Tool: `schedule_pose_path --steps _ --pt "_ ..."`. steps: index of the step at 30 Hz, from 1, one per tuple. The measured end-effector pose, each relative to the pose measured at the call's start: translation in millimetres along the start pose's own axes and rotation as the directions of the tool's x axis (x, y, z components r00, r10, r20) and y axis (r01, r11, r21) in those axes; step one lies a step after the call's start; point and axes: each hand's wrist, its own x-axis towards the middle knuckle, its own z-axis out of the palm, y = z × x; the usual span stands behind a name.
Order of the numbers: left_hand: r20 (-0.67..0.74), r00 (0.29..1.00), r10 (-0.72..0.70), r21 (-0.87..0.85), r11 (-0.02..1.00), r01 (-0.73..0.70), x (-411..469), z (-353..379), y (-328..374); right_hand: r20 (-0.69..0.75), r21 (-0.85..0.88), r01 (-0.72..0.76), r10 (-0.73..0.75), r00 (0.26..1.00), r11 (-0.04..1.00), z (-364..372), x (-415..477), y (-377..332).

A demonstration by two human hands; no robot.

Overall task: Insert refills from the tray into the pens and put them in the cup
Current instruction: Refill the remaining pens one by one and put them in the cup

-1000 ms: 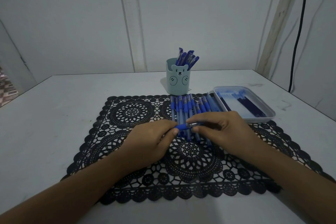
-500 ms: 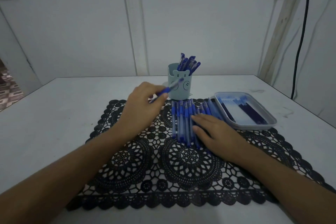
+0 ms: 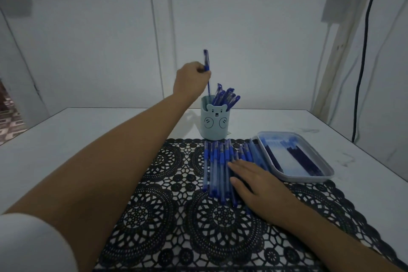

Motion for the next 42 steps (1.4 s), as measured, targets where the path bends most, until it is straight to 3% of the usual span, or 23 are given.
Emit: schedule_pose_path --steps 3,5,9,14,17,22,32,37,42 --pt "0.214 0.973 -0.087 0.203 0.978 0.043 -6.2 15.1 -17.4 0.001 0.002 0.006 -0.006 1.0 1.0 0.4 0.0 0.0" --pt "0.288 0.951 -0.115 0.243 0.969 0.043 -9.3 18.8 -26.0 0.0 0.001 0.009 -0.009 1.0 1.0 0.7 0.0 0.6" --pt "0.253 0.967 -0.04 0.115 0.993 0.011 -19.0 14.0 -26.6 0.004 -0.003 0.005 -0.005 1.0 1.0 0.4 0.9 0.6" --pt "0.168 0.985 0.044 0.153 0.986 -0.071 -58.3 -4.7 -31.7 0.006 0.011 0.0 0.0 1.0 1.0 -1.3 -0.1 -1.1" --pt "0.271 0.962 -0.016 0.229 0.972 -0.048 -89.5 -8.7 -48.2 0.003 0.021 -0.006 0.006 1.0 1.0 -2.2 -0.7 -1.8" --pt "0.462 0.865 -0.194 0.386 0.923 0.001 -121.8 -7.8 -62.6 -0.001 0.01 -0.004 0.004 1.0 1.0 -1.9 -1.2 -1.8" --pt "0.562 0.771 -0.3 0.497 0.867 -0.024 -121.6 -7.5 -47.1 0.004 -0.004 -0.017 0.017 1.0 1.0 -1.8 -0.6 -2.5" --pt "0.575 0.77 -0.277 0.603 0.779 -0.17 -120.6 -5.5 -39.2 0.009 0.0 -0.027 0.027 1.0 1.0 -2.3 -0.6 -3.0" --pt "0.55 0.795 -0.258 0.605 0.779 -0.166 -123.3 -12.4 -36.5 -0.013 0.013 -0.018 0.019 1.0 1.0 -0.4 -1.3 -1.1"
